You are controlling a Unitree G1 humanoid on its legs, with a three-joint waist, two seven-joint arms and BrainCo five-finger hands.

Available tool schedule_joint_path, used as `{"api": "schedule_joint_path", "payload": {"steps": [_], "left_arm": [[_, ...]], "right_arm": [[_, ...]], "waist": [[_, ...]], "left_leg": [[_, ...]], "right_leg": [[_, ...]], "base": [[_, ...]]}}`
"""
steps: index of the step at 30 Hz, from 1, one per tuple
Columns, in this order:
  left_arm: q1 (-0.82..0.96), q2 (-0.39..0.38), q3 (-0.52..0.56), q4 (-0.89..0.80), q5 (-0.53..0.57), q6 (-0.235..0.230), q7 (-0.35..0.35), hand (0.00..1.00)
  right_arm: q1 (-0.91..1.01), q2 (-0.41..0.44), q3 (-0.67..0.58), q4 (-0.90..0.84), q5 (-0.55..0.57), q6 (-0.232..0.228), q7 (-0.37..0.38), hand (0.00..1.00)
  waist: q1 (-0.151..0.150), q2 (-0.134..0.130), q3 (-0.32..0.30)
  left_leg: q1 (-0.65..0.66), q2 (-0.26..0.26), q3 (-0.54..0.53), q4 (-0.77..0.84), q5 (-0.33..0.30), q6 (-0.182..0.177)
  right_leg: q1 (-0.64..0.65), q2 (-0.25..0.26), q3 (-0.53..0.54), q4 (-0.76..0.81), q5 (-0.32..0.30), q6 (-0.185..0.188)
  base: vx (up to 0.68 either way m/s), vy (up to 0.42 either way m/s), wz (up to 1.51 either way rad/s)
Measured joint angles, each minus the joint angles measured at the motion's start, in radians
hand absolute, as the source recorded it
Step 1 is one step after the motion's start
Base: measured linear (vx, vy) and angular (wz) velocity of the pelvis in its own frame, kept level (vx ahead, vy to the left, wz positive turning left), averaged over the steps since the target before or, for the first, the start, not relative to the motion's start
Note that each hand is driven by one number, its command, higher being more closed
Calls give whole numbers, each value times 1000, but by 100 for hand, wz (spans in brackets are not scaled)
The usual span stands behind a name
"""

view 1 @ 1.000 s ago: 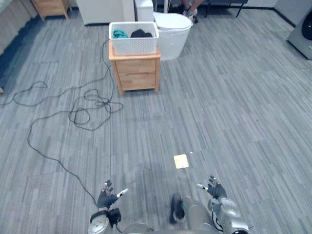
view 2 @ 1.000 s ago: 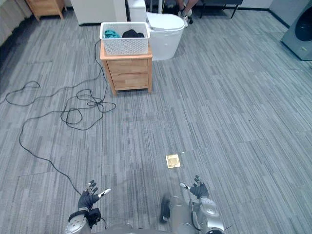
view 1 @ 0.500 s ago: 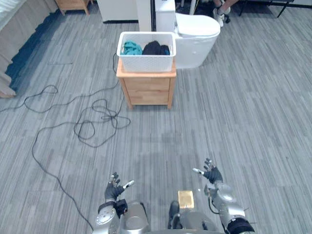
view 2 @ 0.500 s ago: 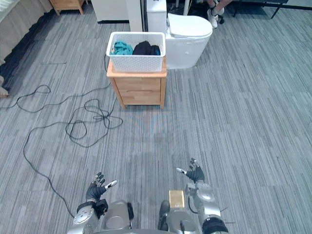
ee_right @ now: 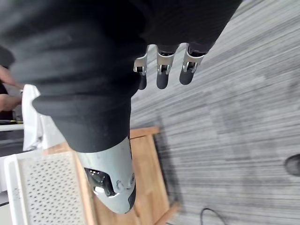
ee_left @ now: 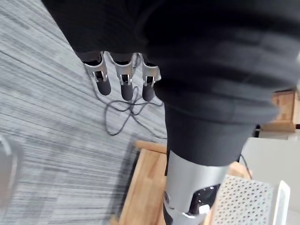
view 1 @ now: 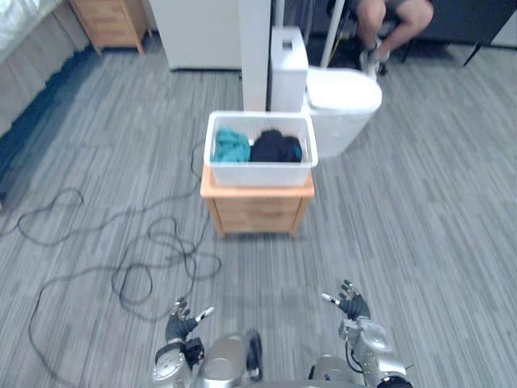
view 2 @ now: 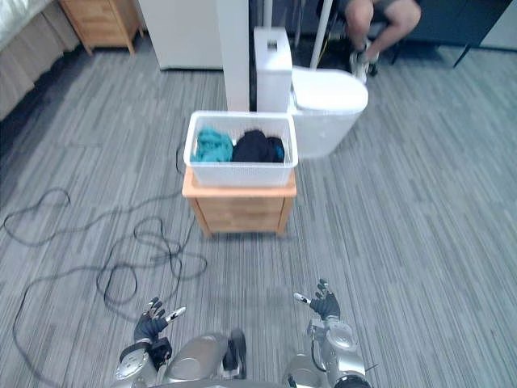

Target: Pick up the laundry basket with both hands and put the clothes into the washing machine.

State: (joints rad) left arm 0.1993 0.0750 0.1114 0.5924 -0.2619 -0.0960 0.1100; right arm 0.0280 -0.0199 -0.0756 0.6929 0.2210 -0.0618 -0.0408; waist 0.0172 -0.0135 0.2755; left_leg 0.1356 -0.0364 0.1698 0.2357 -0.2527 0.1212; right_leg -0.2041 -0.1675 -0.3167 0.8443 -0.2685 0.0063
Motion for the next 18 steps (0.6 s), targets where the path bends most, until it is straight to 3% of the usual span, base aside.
{"api": "schedule_joint_path", "payload": {"steps": [1,2,3,4,5,7,8,9,11,14,15,16,17,18], "left_arm": [[-5,-2,0,8,0,1,-1,0],[-10,-3,0,11,0,1,-1,0],[-3,0,0,11,0,1,-1,0],[2,5,0,12,0,1,0,0],[4,1,1,30,1,2,-2,0],[4,-14,2,22,1,2,-2,0],[0,-21,5,28,1,2,-1,0],[0,-31,18,25,0,1,-1,0],[0,-30,19,26,0,1,-1,0],[-1,-40,13,24,1,1,-3,0],[-1,-41,14,22,0,1,-2,0],[-1,-46,13,9,0,2,-2,0],[2,-53,13,3,0,1,-1,0],[-12,-58,8,11,-2,5,1,0]], "right_arm": [[0,-1,0,1,0,0,1,0],[3,-3,-1,2,0,0,0,0],[9,-3,1,3,0,0,0,0],[14,-1,6,4,0,0,0,0],[41,-11,14,8,1,0,0,0],[50,-20,13,16,3,4,0,0],[58,-24,17,-8,4,4,0,0],[53,-19,20,-17,5,5,-2,0],[45,-1,19,-18,5,3,-3,0],[22,2,7,-17,13,1,-4,0],[8,3,-10,-18,14,-1,-6,0],[10,-3,-25,-24,15,-2,-14,0],[20,-13,-31,-37,14,-2,-19,0],[26,-19,-45,-38,14,3,-25,0]], "waist": [[-2,1,2],[-2,-4,0],[0,-14,-8],[1,-29,-15],[-11,-59,-41],[-2,-27,-65],[-5,-5,-56],[1,10,-48],[12,2,-46],[31,-20,-40],[29,-24,-37],[26,-9,-44],[23,15,-49],[27,20,-40]], "left_leg": [[24,1,-5,-13,-4,-8],[71,1,-8,-34,-19,-33],[104,-7,-11,-49,-39,-63],[119,-19,-18,-50,-47,-76],[141,-33,-60,18,-85,-118],[74,2,-73,159,-82,-132],[-7,27,-72,350,-49,-184],[-91,86,-50,560,-38,-203],[-152,142,-13,682,-60,-167],[-232,171,-24,545,-93,-149],[-242,164,-56,374,-87,-159],[-238,164,-110,162,-8,-205],[-241,182,-139,77,91,-208],[-231,180,-139,76,115,-194]], "right_leg": [[-19,21,-14,-72,2,0],[-42,74,-20,-268,34,3],[-42,129,-20,-473,125,-1],[-46,148,-18,-550,181,-15],[-43,179,17,-568,330,-150],[-34,187,-12,-574,309,-166],[20,201,-27,-627,286,-146],[84,222,-21,-683,284,-148],[154,226,-8,-715,266,-141],[237,181,40,-742,263,-134],[249,160,57,-741,257,-117],[259,156,75,-740,234,-69],[263,171,81,-742,218,-44],[283,172,104,-745,216,-20]], "base": [[560,71,26],[560,55,16],[561,48,17],[734,2,62],[623,-12,56],[578,4,37],[636,10,28],[524,-10,19],[431,-4,-10],[371,71,-33],[264,172,-44],[249,194,-45],[237,205,-42],[261,242,-30]]}}
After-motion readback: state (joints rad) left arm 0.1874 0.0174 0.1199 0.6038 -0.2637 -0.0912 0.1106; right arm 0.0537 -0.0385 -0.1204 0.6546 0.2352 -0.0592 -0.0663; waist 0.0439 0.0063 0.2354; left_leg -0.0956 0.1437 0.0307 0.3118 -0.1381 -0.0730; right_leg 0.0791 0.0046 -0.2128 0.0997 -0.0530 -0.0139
